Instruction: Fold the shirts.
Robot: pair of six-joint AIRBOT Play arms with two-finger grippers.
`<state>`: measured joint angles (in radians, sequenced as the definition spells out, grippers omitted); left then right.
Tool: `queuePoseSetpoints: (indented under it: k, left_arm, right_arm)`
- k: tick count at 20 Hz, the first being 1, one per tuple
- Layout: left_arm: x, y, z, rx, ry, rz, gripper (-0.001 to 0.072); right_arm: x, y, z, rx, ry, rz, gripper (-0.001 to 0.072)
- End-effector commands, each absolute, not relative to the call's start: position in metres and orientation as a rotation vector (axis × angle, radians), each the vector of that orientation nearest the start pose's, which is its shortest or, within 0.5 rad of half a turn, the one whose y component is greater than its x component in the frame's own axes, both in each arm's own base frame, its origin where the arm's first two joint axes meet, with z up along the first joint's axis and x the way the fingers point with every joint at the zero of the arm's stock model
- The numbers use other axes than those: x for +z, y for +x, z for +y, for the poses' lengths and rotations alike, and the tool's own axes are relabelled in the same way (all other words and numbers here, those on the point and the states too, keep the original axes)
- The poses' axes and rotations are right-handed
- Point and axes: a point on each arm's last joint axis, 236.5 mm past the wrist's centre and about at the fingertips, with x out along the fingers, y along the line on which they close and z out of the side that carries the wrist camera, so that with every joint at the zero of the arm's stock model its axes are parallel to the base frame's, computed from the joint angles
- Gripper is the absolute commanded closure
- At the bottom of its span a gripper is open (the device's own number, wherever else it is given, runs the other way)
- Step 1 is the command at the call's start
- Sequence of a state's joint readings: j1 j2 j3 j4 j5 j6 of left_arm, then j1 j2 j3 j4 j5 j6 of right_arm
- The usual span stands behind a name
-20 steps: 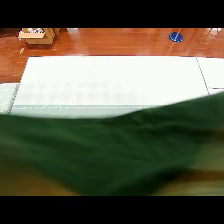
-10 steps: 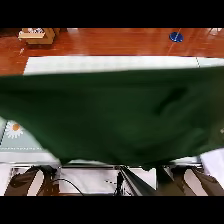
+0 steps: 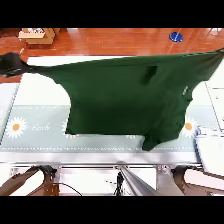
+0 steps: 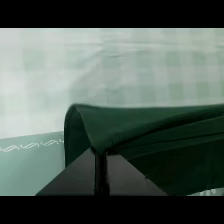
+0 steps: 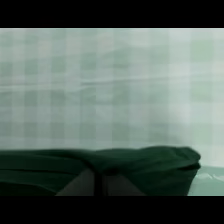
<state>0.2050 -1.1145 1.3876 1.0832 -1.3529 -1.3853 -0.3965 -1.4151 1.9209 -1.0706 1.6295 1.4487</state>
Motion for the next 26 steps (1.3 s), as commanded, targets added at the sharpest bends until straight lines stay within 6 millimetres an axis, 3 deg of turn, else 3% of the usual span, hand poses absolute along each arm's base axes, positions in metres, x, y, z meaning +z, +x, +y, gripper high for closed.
queuePoseSetpoints:
  k: [1, 3, 9, 12, 15, 19, 21, 24, 26]
  left_arm:
    - [0.097, 0.419, -0.031, -0.289, -0.384, 1.101, 0.069]
    - [0.071, 0.438, -0.035, -0.294, -0.43, 1.115, 0.069]
    - [0.015, 0.487, -0.034, -0.259, -0.413, 1.074, 0.069]
    - [0.005, 0.513, -0.036, -0.247, -0.356, 0.992, 0.069]
    - [0.009, 0.545, -0.046, -0.25, -0.237, 0.851, 0.069]
    - [0.001, 0.569, -0.056, -0.266, -0.096, 0.751, 0.069]
    - [-0.018, 0.559, -0.063, -0.289, -0.12, 0.824, 0.069]
    - [-0.029, 0.531, -0.065, -0.35, -0.139, 0.951, 0.0691]
    - [-0.028, 0.51, -0.067, -0.394, -0.154, 1.024, 0.069]
  right_arm:
    - [0.165, 0.465, -0.038, 0.225, 0.362, 1.044, 0.0681]
    - [0.138, 0.49, -0.03, 0.235, 0.327, 1.052, 0.0681]
    - [0.07, 0.551, -0.043, 0.15, 0.3, 1.013, 0.0681]
    - [0.034, 0.562, -0.048, 0.147, 0.296, 1.045, 0.0681]
    - [0.001, 0.566, -0.049, 0.161, 0.284, 1.085, 0.0681]
    - [-0.004, 0.582, -0.059, 0.159, 0.212, 1.026, 0.0681]
    - [-0.011, 0.572, -0.064, 0.129, 0.218, 1.08, 0.0681]
    - [-0.029, 0.524, -0.068, 0.129, 0.175, 1.293, 0.0681]
    - [-0.03, 0.499, -0.065, 0.137, 0.182, 1.394, 0.0681]
